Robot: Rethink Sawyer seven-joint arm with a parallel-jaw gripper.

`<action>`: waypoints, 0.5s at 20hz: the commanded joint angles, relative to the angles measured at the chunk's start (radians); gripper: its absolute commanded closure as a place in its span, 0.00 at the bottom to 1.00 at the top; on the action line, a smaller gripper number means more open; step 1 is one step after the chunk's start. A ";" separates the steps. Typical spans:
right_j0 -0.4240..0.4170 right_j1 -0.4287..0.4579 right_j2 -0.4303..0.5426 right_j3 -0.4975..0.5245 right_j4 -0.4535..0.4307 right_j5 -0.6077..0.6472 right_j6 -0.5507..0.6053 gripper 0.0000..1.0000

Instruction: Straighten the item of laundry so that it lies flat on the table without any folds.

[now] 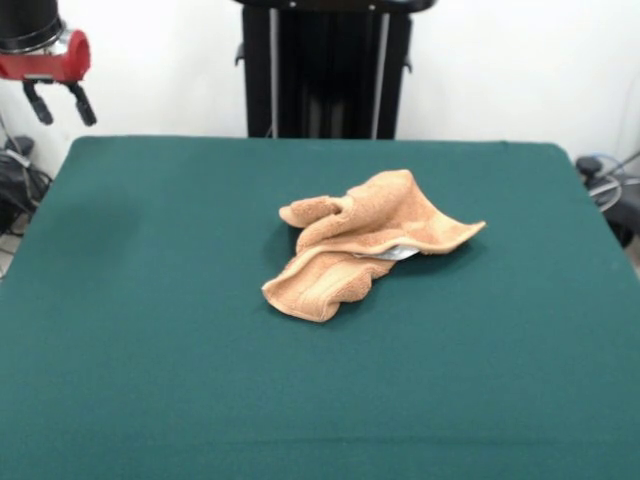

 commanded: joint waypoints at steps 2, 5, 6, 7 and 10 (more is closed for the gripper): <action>-0.003 0.068 -0.127 0.145 -0.047 0.000 0.042 0.00; -0.006 0.035 -0.106 0.254 -0.057 -0.026 0.200 0.00; 0.012 0.018 -0.093 0.273 -0.066 -0.032 0.266 0.00; 0.041 0.002 -0.080 0.280 -0.077 -0.037 0.331 0.00; 0.121 -0.036 -0.046 0.289 -0.112 -0.047 0.500 0.00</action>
